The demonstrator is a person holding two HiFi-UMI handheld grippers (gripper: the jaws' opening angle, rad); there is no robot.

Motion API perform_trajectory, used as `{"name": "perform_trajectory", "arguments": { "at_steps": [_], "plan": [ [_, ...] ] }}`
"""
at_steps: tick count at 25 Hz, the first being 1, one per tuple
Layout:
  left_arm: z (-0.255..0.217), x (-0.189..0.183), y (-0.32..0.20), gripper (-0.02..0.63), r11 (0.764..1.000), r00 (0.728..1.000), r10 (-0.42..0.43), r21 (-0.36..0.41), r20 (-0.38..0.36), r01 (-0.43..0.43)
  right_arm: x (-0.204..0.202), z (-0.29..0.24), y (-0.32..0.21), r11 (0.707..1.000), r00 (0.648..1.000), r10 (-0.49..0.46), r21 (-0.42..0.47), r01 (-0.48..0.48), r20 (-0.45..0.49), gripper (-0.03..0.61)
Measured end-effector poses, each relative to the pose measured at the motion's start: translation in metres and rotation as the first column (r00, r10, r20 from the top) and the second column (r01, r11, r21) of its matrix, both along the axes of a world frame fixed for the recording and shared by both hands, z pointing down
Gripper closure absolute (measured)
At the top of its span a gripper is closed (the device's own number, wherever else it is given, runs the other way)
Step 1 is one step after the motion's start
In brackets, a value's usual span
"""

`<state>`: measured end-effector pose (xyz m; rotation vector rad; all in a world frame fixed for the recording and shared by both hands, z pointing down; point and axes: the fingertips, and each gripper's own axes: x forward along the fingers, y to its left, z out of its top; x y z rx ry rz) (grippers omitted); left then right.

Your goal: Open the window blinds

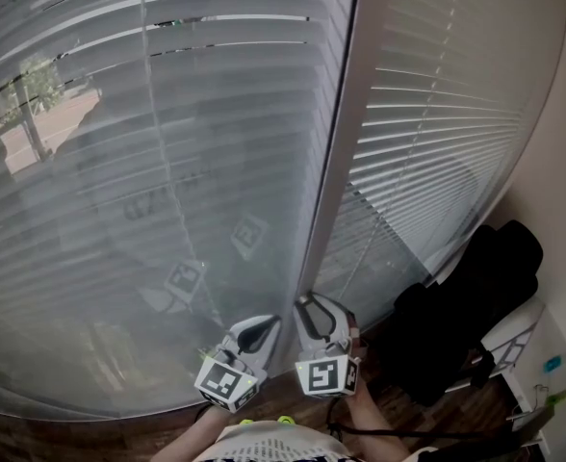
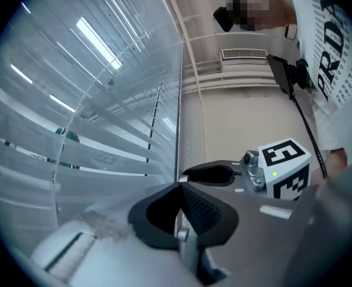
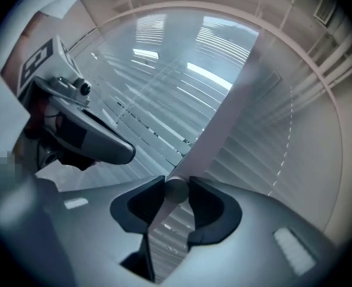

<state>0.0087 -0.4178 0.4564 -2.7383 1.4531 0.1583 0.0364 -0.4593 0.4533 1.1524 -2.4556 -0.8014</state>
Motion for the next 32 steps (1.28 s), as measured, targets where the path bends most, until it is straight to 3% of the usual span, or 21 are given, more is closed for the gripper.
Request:
{"name": "perform_trajectory", "arguments": {
  "at_steps": [5,12,16,23,32],
  "plan": [
    [0.002,0.001,0.001,0.621,1.0,1.0,0.001,-0.005,-0.003,-0.001,0.0,-0.001,0.001,1.0,1.0,0.0,-0.006,0.001,0.018,0.445],
    [0.002,0.001,0.0,0.621,1.0,1.0,-0.014,-0.014,-0.008,0.014,0.003,-0.005,-0.001,0.997,0.988,-0.001,-0.079,0.013,0.155,0.445],
    [0.0,0.0,-0.001,0.621,1.0,1.0,-0.02,-0.023,-0.005,0.02,0.005,-0.005,-0.002,0.987,0.959,0.015,-0.159,0.032,0.282,0.445],
    [0.004,0.003,0.001,0.621,1.0,1.0,0.003,-0.008,0.002,-0.003,0.009,-0.004,-0.004,0.966,0.908,0.048,-0.249,0.064,0.417,0.445],
    [0.002,0.002,0.0,0.621,1.0,1.0,0.0,-0.016,-0.003,0.0,0.014,-0.002,-0.008,0.93,0.807,0.118,-0.35,0.115,0.579,0.445]
  ]
}}
